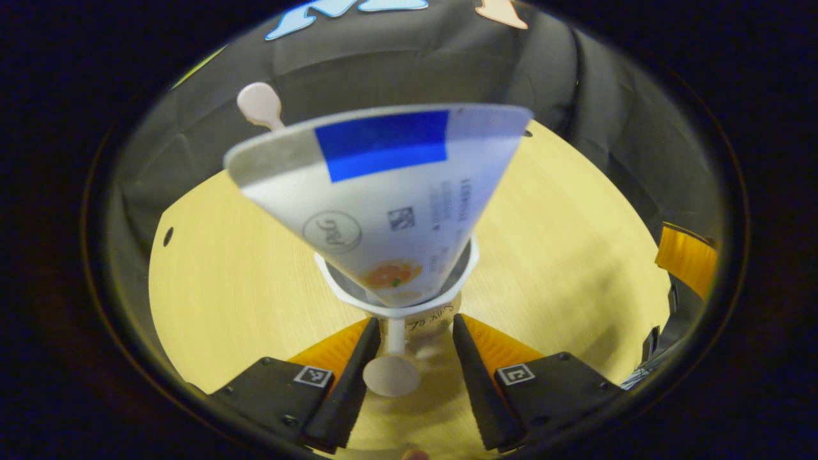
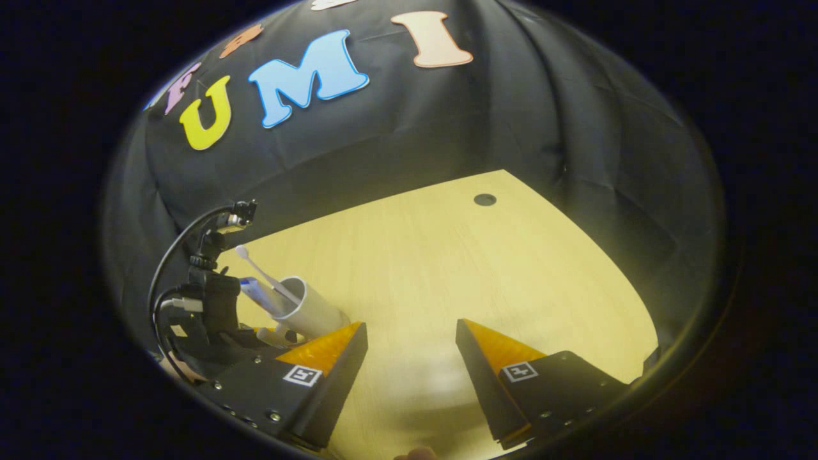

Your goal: Put the toothbrush and toothpaste on the desktop into the cup, then pick up the cup and place it on the coaster on the desktop.

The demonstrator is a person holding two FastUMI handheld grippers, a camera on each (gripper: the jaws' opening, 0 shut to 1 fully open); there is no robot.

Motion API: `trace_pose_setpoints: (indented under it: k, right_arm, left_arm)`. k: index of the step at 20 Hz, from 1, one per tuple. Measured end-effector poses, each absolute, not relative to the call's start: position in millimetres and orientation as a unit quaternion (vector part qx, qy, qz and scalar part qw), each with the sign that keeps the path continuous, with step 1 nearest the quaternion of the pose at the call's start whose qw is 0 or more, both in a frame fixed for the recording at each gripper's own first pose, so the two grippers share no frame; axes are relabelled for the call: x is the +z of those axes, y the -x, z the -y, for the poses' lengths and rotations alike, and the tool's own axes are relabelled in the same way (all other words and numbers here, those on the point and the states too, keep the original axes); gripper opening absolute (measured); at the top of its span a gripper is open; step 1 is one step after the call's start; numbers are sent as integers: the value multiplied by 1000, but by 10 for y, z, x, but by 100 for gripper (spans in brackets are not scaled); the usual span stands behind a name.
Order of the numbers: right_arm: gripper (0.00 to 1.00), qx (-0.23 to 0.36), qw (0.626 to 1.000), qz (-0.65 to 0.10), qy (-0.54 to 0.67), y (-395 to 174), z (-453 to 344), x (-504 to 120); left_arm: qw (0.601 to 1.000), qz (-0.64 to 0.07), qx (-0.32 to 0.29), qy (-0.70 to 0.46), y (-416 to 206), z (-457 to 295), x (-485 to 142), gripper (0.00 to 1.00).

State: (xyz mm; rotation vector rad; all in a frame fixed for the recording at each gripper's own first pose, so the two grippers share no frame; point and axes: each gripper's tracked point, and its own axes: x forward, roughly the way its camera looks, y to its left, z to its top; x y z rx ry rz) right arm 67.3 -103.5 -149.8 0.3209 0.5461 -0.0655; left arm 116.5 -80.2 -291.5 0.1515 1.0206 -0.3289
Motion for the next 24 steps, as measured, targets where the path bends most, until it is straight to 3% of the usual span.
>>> trace_pose_setpoints:
  k: [1,2,3,4,5,11,12,13,14,15,24]
  right_arm:
    - [87,-31,952,-263,-153,-654,1039,-1452]
    - [87,-29,954,-257,-149,-643,1038,-1407]
    - [87,-28,957,-251,-145,-635,1036,-1350]
    - [87,-25,960,-243,-139,-618,1029,-1298]
    - [87,-22,963,-233,-133,-599,1022,-1220]
    - [87,29,982,-163,-86,-465,789,-754]
    - [87,37,985,-150,-75,-436,757,-688]
    - [87,44,987,-138,-65,-404,728,-614]
    - [87,50,989,-126,-55,-362,689,-558]
    - [87,55,991,-115,-46,-333,661,-492]
    - [87,28,999,6,34,-107,569,206]
  left_arm:
    - [863,-475,-157,-67,-1169,815,-2845,88]
    - [871,-462,-155,-63,-1145,841,-2740,89]
    - [880,-446,-154,-58,-1137,853,-2639,89]
    - [889,-429,-152,-54,-1137,843,-2551,82]
    - [899,-409,-149,-52,-1123,828,-2426,89]
    - [957,-262,-111,-49,-972,627,-1716,88]
    - [965,-238,-101,-43,-906,596,-1561,95]
    - [971,-217,-90,-37,-871,558,-1456,88]
    - [976,-199,-78,-32,-830,505,-1365,89]
    - [981,-183,-67,-25,-791,461,-1284,96]
    - [996,-82,-34,3,-784,300,-823,96]
